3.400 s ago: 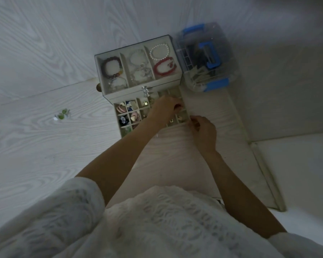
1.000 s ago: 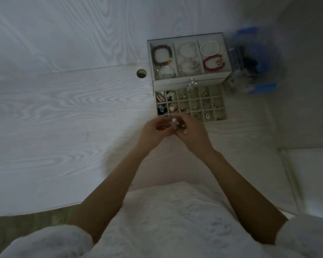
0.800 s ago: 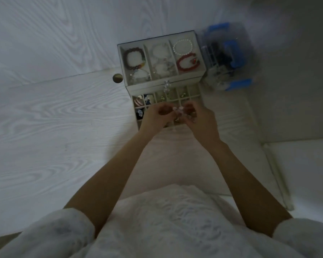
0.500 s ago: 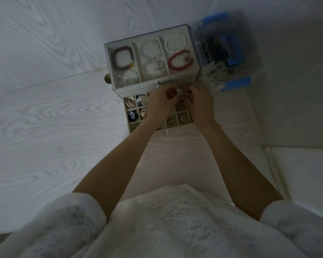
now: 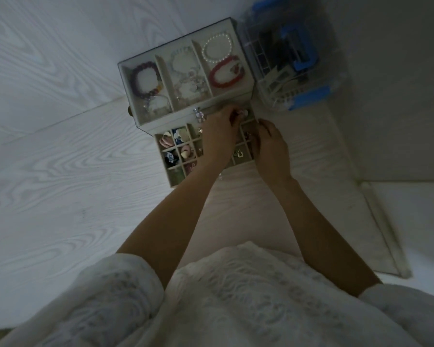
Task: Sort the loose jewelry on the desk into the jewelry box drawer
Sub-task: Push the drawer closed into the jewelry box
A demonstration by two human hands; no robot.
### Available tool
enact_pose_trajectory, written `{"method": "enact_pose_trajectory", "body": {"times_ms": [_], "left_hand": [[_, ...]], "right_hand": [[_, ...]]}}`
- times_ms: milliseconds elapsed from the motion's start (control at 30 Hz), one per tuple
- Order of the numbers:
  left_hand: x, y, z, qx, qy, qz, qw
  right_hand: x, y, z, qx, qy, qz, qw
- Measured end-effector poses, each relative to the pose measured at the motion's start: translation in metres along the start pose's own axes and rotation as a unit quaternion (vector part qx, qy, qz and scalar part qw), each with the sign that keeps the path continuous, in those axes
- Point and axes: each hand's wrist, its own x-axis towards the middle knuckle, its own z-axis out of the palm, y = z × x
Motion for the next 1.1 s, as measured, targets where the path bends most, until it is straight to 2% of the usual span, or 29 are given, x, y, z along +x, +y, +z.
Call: {"method": "enact_pose_trajectory", "body": {"times_ms": [167, 467, 533, 667, 733, 833, 900, 967, 1100], "left_hand": [[0.005, 0.001, 0.007, -0.001, -0.039, 0.008, 0.999], [-0.042, -0.029, -0.042, 0.069, -0.078, 0.123, 0.987], [-0.066, -0.044, -0.062, 0.1, -0.053, 0.097, 0.989], [-0.108, -0.079, -0.089, 0.114, 0.009, -0.033, 0.993], [-0.12, -0.093, -0.093, 0.083, 0.011, -0.1, 0.991], [-0.129, -0.098, -0.092, -0.023, -0.037, -0.221, 0.974], [-0.129, -0.098, -0.087, -0.035, -0.056, -0.233, 0.97], [-0.128, -0.094, -0.085, -0.042, -0.03, -0.228, 0.972], [-0.113, -0.094, -0.085, -0.069, 0.016, -0.233, 0.97]], "right_hand": [[0.001, 0.001, -0.004, 0.02, 0.001, 0.011, 1.0], [-0.008, 0.007, -0.026, 0.072, -0.04, 0.006, 0.997], [-0.019, 0.013, -0.031, 0.067, -0.064, 0.012, 0.996], [-0.044, 0.022, -0.036, 0.039, -0.078, 0.037, 0.996], [-0.054, 0.02, -0.036, 0.047, -0.075, 0.058, 0.994], [-0.064, 0.009, -0.031, 0.099, -0.047, 0.101, 0.989], [-0.065, 0.0, -0.025, 0.169, -0.03, 0.153, 0.973], [-0.063, -0.01, -0.02, 0.216, -0.026, 0.182, 0.959], [-0.052, -0.024, -0.013, 0.223, -0.042, 0.17, 0.959]]}}
